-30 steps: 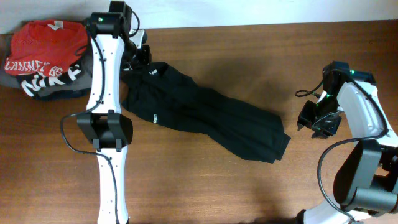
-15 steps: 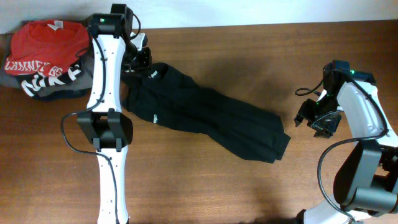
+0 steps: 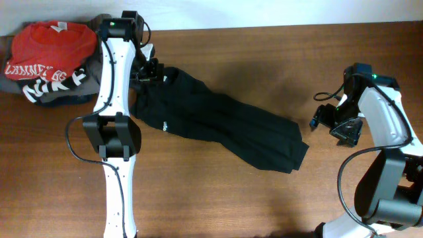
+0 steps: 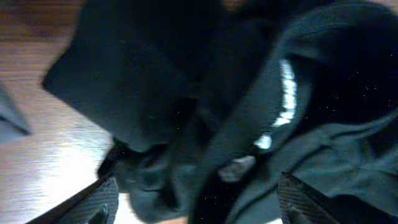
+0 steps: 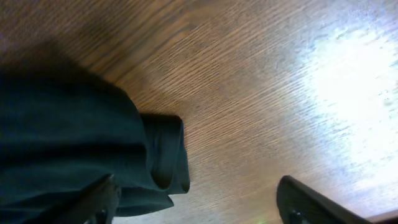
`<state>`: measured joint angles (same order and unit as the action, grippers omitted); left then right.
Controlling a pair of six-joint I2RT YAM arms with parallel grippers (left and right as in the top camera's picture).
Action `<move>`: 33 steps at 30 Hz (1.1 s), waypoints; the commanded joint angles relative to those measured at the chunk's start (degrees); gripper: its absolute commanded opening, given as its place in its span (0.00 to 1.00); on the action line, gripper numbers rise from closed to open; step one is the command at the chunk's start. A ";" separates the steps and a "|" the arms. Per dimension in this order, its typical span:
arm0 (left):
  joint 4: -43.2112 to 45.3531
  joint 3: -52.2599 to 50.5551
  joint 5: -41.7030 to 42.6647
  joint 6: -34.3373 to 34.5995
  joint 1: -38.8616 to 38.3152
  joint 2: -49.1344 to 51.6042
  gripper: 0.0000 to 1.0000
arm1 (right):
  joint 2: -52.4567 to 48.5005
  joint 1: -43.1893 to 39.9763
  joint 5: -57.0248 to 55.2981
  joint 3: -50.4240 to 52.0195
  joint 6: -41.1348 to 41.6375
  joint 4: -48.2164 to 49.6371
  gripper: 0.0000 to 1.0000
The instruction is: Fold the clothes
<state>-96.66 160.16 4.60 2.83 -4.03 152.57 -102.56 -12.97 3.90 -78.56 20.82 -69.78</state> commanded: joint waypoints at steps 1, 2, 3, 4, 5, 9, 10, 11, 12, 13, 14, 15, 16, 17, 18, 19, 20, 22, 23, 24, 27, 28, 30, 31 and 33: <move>-0.07 -0.20 -6.36 -0.02 0.52 -2.51 0.87 | 1.70 -0.15 -0.96 -0.15 0.46 0.15 0.93; -0.04 -0.20 -6.36 0.00 0.52 -2.67 0.87 | 1.70 -0.15 -0.96 -0.13 0.44 0.11 0.95; 0.04 -0.09 -6.36 0.13 0.52 -2.84 0.87 | 1.70 -0.15 -0.98 -0.13 0.44 -0.04 0.97; 0.35 0.17 -6.38 0.13 0.50 -3.21 0.87 | 1.70 -0.15 -1.09 -0.13 0.44 -0.13 0.98; 0.87 0.52 -6.34 0.13 0.50 -3.78 0.87 | 1.70 -0.15 -1.29 -0.11 0.44 -0.26 0.99; 4.42 2.58 -6.29 0.07 0.09 -7.52 0.86 | 1.70 -0.15 -1.60 -0.09 0.44 -0.28 0.99; 4.96 2.78 -5.97 -0.04 -0.09 -8.26 0.83 | 1.70 -0.15 -1.60 -0.09 0.44 -0.28 0.99; 6.60 2.78 -2.47 -2.89 -0.68 -9.55 0.77 | 1.70 -0.15 -1.60 -0.09 0.46 -0.26 0.99; 7.41 2.78 0.09 -4.28 -0.94 -9.75 0.70 | 1.70 -0.15 -1.60 -0.09 0.46 -0.22 0.99; 8.28 2.75 2.95 -5.11 -1.25 -9.77 0.64 | 1.70 -0.15 -1.57 -0.09 0.46 -0.07 0.99; 9.42 2.40 5.62 -5.09 -1.66 -9.51 0.54 | 1.70 -0.15 -1.55 -0.07 0.46 0.17 0.99; 10.36 1.77 6.86 -5.09 -2.01 -9.31 0.45 | 1.70 -0.15 -1.57 -0.07 0.48 0.26 0.99; 11.43 0.96 7.26 -5.09 -2.34 -9.07 0.34 | 1.70 -0.15 -1.57 -0.07 0.46 0.28 0.99; 12.39 0.04 7.21 -5.09 -2.62 -8.90 0.25 | 1.70 -0.15 -1.57 -0.07 0.46 0.26 0.99; 13.05 -0.72 7.23 -5.09 -2.82 -8.87 0.20 | 1.70 -0.15 -1.57 -0.07 0.46 0.26 0.99; 13.99 -2.08 7.23 -5.09 -3.08 -8.87 0.15 | 1.70 -0.15 -1.57 -0.07 0.46 0.24 0.99; 14.62 -2.93 7.23 -5.09 -3.32 -8.87 0.11 | 1.70 -0.15 -1.57 -0.07 0.46 0.22 0.99; 17.07 -6.58 7.23 -5.11 -4.22 -8.85 0.01 | 1.70 -0.15 -1.57 -0.07 0.46 0.22 0.99; 17.90 -7.98 7.23 -5.11 -4.52 -8.85 0.00 | 1.70 -0.15 -1.57 -0.07 0.46 0.22 0.99; 18.64 -9.33 7.21 -5.09 -4.83 -8.85 0.01 | 1.70 -0.15 -1.57 -0.07 0.46 0.22 0.99; 19.47 -12.31 7.08 -5.07 -4.92 -8.85 0.01 | 1.70 -0.15 -1.57 -0.07 0.46 0.17 0.99; 19.45 -13.07 6.69 -5.03 -4.81 -8.85 0.01 | 1.70 -0.15 -1.57 -0.07 0.46 0.17 0.99; 18.62 -15.26 4.28 -5.05 -4.63 -8.85 0.01 | 1.70 -0.15 -1.57 -0.07 0.46 0.15 0.99; 18.56 -16.11 3.48 -5.03 -4.57 -8.85 0.01 | 1.70 -0.15 -1.57 -0.07 0.46 0.15 0.99; 18.93 -19.52 2.91 -5.03 -4.24 -8.85 0.00 | 1.70 -0.15 -1.57 -0.07 0.44 0.17 0.99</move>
<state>-77.87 144.35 9.39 -1.76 -8.93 143.81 -102.56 -12.97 3.46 -78.56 20.97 -69.63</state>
